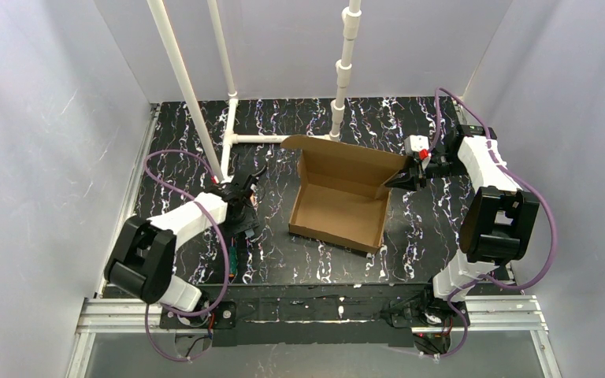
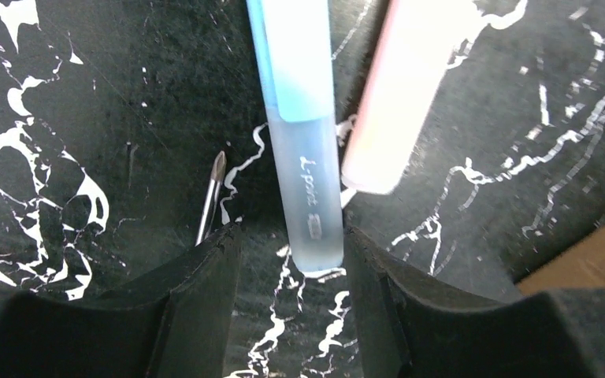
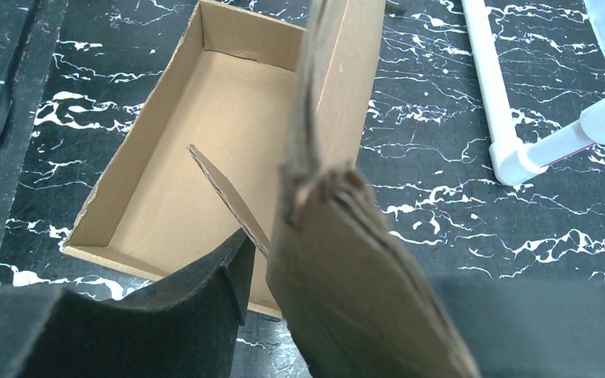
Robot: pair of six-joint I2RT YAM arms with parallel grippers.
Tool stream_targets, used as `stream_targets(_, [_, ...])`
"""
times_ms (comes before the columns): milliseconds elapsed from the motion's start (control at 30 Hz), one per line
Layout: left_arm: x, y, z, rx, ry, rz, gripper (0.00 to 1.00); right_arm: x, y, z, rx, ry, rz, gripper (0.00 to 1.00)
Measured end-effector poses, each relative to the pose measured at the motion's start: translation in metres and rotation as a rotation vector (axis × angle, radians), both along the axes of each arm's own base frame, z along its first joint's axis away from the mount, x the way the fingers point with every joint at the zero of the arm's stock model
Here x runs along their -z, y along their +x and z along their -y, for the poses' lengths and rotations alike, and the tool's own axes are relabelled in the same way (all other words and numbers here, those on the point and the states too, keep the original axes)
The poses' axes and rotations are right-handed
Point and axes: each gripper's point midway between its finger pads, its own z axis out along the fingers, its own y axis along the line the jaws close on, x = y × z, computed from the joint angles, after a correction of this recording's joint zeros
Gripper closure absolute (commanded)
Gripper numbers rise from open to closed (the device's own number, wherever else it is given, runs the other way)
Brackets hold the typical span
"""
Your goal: Fold the paper box
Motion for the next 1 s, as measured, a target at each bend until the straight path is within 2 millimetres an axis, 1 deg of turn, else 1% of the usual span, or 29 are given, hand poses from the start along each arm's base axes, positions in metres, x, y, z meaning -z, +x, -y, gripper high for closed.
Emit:
stream_targets(67, [0.008, 0.0, -0.002, -0.012, 0.012, -0.021, 0.52, 0.0, 0.0, 0.0, 0.001, 0.0, 0.0, 0.91])
stream_targets(233, [0.01, 0.012, -0.003, -0.034, 0.002, 0.006, 0.66, 0.0, 0.0, 0.0, 0.001, 0.0, 0.0, 0.91])
stream_targets(267, [0.01, 0.015, -0.003, -0.039, -0.001, 0.014, 0.71, 0.0, 0.0, 0.0, 0.001, 0.0, 0.0, 0.91])
stream_targets(367, [0.01, 0.022, -0.006, -0.05, -0.004, 0.025, 0.89, 0.0, 0.0, 0.0, 0.001, 0.0, 0.0, 0.91])
stream_targets(400, [0.01, 0.024, -0.006, -0.056, -0.008, 0.031, 0.93, 0.0, 0.0, 0.001, 0.002, 0.0, 0.0, 0.91])
stream_targets(467, [0.01, 0.028, -0.007, -0.057, -0.015, 0.039, 0.99, 0.0, 0.0, 0.001, 0.002, 0.0, 0.0, 0.91])
stream_targets(533, [0.009, 0.029, -0.008, -0.053, -0.019, 0.041, 1.0, 0.0, 0.0, 0.001, 0.003, 0.0, 0.0, 0.91])
stream_targets(600, [0.005, 0.025, -0.007, -0.032, -0.029, 0.031, 1.0, 0.0, 0.0, 0.001, 0.002, 0.0, 0.002, 0.91])
stream_targets(633, [0.001, 0.021, -0.006, -0.018, -0.042, 0.027, 1.0, 0.0, 0.0, 0.001, 0.002, 0.0, 0.003, 0.91])
stream_targets(700, [-0.014, 0.016, -0.001, 0.019, -0.089, 0.051, 1.0, 0.0, 0.0, 0.001, 0.001, 0.0, 0.006, 0.91])
stream_targets(733, [-0.026, 0.014, 0.005, 0.051, -0.134, 0.084, 1.0, 0.0, 0.0, 0.001, 0.0, 0.0, 0.007, 0.91])
stream_targets(800, [-0.055, 0.007, 0.023, 0.142, -0.264, 0.184, 1.0, 0.0, 0.001, 0.001, 0.001, 0.0, 0.009, 0.91])
stream_targets(867, [-0.083, -0.001, 0.051, 0.263, -0.44, 0.302, 1.0, 0.0, 0.001, 0.003, 0.005, 0.0, 0.011, 0.91])
stream_targets(900, [-0.091, -0.005, 0.064, 0.316, -0.511, 0.34, 1.0, 0.0, 0.002, 0.003, 0.007, 0.0, 0.012, 0.91])
stream_targets(933, [-0.1, -0.013, 0.083, 0.398, -0.6, 0.379, 1.0, 0.0, 0.002, 0.004, 0.009, 0.0, 0.01, 0.91])
stream_targets(1000, [-0.109, -0.029, 0.113, 0.537, -0.696, 0.39, 1.0, 0.001, 0.001, 0.005, 0.011, 0.001, 0.007, 0.91])
